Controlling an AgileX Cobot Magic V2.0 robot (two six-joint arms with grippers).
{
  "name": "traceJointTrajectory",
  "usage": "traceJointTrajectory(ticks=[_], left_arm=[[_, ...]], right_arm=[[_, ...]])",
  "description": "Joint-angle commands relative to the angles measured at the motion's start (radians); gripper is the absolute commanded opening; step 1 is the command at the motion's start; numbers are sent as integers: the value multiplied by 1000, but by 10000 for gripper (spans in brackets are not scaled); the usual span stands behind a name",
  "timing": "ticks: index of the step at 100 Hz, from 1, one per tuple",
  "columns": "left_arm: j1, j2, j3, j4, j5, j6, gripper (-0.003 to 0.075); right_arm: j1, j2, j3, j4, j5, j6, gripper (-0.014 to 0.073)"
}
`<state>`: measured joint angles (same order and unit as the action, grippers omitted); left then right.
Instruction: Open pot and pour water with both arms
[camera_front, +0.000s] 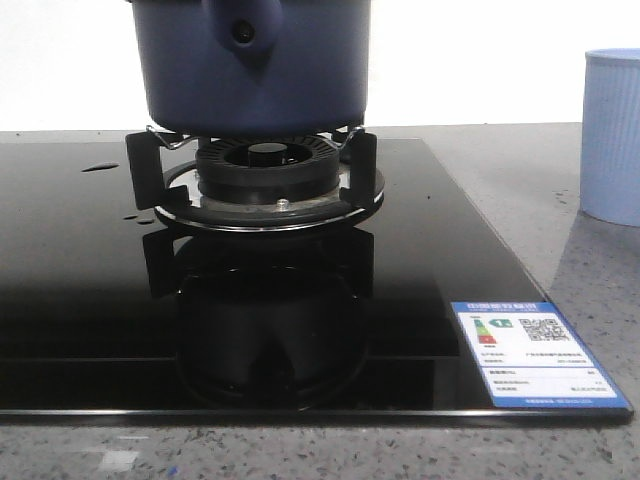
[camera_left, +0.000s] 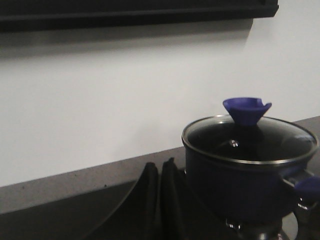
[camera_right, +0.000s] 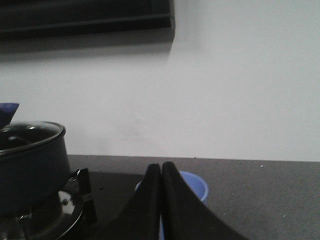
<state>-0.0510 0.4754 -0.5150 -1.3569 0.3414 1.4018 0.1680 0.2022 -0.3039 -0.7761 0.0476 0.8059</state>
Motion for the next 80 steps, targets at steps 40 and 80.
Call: traceJointTrajectory(ticks=[40, 80], left_arm=[[1, -122, 199, -97, -45, -11, -19], [-56, -122, 199, -99, -49, -11, -19]], right_arm=[[208, 6, -8, 2, 48, 14, -74], [208, 6, -8, 2, 48, 14, -74]])
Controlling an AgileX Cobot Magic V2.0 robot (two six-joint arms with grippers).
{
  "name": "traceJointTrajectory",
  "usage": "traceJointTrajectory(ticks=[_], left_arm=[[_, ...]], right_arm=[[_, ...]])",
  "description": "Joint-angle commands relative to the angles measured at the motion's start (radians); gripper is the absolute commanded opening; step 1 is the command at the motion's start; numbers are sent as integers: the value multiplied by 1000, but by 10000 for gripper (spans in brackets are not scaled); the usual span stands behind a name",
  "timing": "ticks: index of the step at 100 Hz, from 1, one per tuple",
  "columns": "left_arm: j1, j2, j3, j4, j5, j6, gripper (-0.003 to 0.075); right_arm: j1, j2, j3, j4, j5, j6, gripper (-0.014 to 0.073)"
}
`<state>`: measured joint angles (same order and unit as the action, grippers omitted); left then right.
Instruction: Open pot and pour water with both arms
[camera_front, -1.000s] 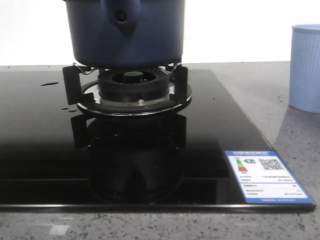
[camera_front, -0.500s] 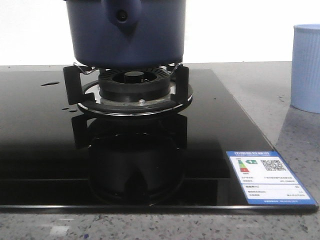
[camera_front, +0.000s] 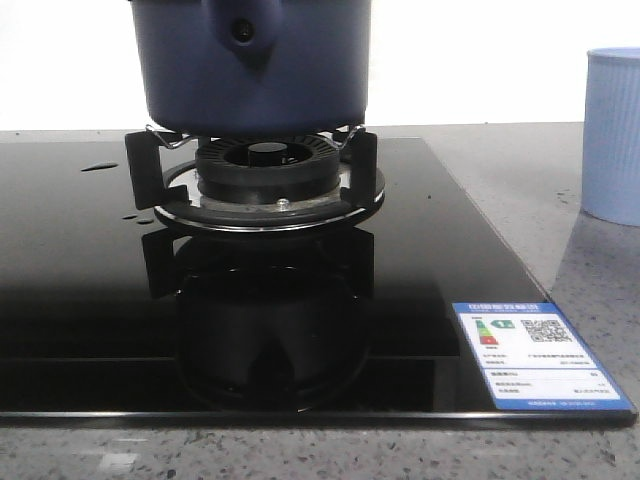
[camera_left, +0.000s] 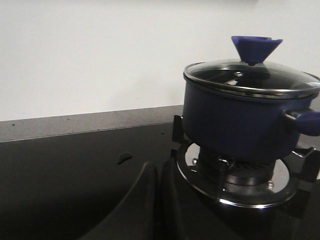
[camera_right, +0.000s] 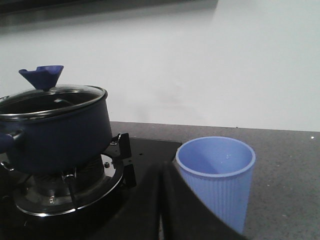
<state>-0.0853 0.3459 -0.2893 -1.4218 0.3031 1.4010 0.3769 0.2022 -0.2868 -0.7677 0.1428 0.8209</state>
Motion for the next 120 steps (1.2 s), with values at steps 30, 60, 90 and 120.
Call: traceJointTrajectory(ticks=[30, 60, 90, 120], left_arm=[[-23, 7, -27, -34, -5, -10, -19], [-23, 7, -41, 253, -101, -220, -19], [-23, 3, -34, 1229, -310, -1157, -19], [-23, -151, 155, 1427, -508, -1366, -19]], right_arm=[[-1, 6, -25, -7, -47, -1, -74], [-1, 6, -25, -7, -47, -1, -74], [-1, 6, -25, -7, -47, -1, -74], [-1, 6, -25, -7, -47, -1, -74]])
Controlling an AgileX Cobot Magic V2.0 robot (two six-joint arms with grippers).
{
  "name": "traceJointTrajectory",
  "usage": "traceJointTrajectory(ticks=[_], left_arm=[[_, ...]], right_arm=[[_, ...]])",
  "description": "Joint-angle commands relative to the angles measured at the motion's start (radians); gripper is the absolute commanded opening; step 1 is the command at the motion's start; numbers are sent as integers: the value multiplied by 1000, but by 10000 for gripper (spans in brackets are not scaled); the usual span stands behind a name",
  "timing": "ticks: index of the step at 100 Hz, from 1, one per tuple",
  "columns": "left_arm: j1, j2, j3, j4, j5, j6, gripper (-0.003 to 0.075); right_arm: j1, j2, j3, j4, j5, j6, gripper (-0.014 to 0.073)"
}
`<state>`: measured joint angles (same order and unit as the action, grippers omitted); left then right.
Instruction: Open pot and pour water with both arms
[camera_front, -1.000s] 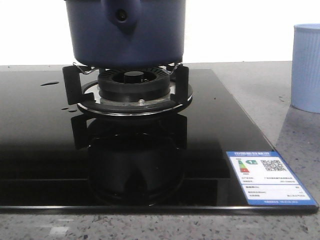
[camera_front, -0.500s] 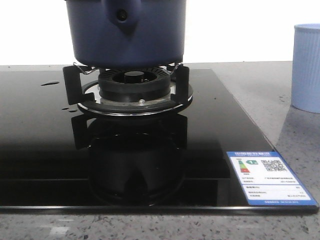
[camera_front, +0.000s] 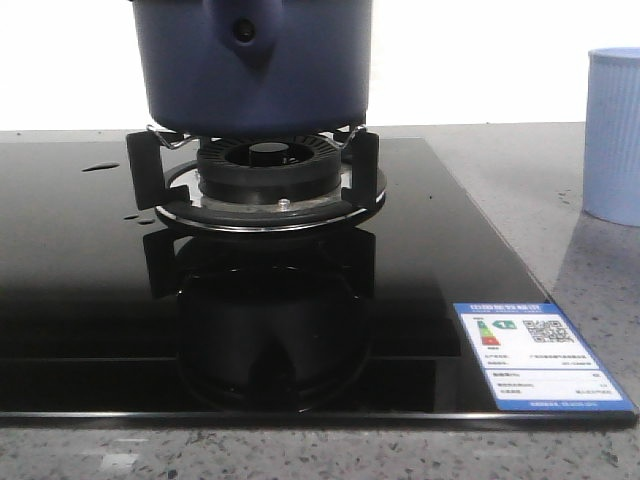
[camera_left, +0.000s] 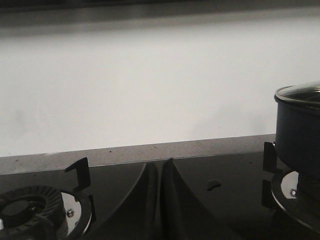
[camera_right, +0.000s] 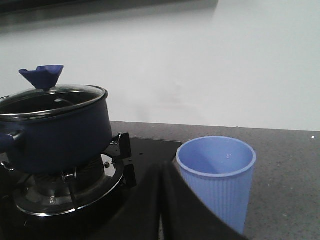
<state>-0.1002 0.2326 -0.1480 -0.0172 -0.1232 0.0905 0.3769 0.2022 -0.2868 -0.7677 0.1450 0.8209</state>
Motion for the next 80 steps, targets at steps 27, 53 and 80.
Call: traceJointTrajectory(ticks=[27, 53, 80], left_arm=[[27, -207, 153, 23, 137, -78, -19], [101, -263, 182, 17, 360, -78, -19], [120, -263, 182, 17, 410, -78, -19]], right_arm=[[-1, 6, -25, -7, -49, -1, -74], [-1, 6, -25, -7, -49, -1, -74], [-1, 6, -25, -7, -49, -1, -74]])
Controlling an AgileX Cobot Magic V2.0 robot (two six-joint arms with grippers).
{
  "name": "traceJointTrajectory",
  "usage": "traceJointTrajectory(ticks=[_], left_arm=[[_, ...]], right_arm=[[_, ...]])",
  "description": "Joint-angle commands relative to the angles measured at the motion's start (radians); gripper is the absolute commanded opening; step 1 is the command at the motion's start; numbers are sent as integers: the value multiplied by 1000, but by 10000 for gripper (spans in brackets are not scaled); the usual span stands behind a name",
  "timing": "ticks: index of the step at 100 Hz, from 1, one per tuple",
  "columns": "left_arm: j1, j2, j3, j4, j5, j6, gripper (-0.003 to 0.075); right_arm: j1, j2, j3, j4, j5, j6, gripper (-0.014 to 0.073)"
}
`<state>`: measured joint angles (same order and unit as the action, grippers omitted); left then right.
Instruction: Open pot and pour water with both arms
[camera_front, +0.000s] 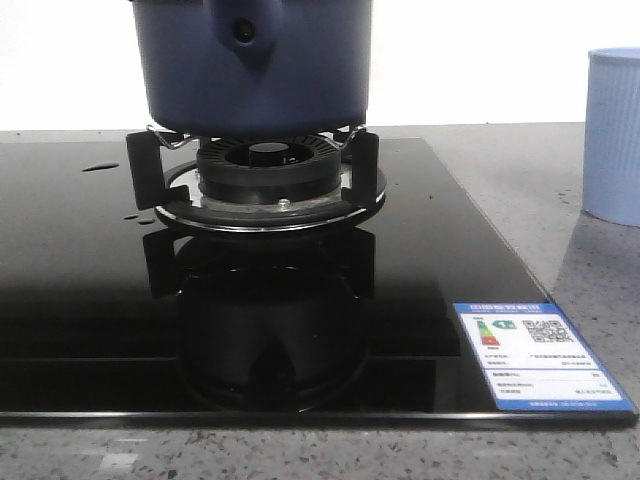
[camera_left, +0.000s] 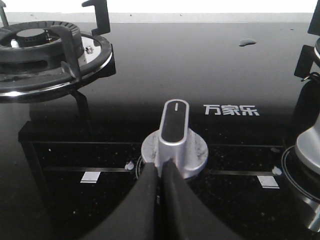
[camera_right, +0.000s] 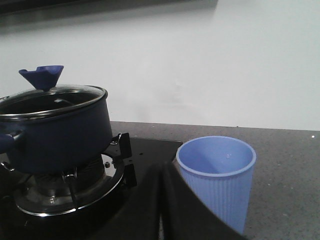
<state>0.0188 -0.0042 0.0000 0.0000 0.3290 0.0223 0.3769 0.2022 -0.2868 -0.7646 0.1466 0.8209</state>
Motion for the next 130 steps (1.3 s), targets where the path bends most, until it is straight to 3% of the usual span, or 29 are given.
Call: traceJointTrajectory(ticks=[1, 67, 80, 88, 100, 112, 130], left_arm=[[1, -26, 35, 0, -42, -10, -19], [1, -26, 35, 0, -42, -10, -19], [1, -26, 35, 0, -42, -10, -19], [1, -26, 35, 0, -42, -10, -19], [1, -26, 35, 0, -42, -10, -19], [1, -26, 35, 0, -42, -10, -19], [1, -26, 35, 0, -42, -10, -19]], right_arm=[[-1, 6, -25, -10, -51, -1, -74], [-1, 6, -25, -16, -51, -1, -74], [-1, 6, -11, -16, 98, -1, -74], [-1, 6, 16, 21, 76, -6, -74], [-20, 6, 64, 139, 56, -102, -74], [-107, 5, 112, 322, 50, -319, -74], [-258, -63, 221, 422, -49, -473, -74]])
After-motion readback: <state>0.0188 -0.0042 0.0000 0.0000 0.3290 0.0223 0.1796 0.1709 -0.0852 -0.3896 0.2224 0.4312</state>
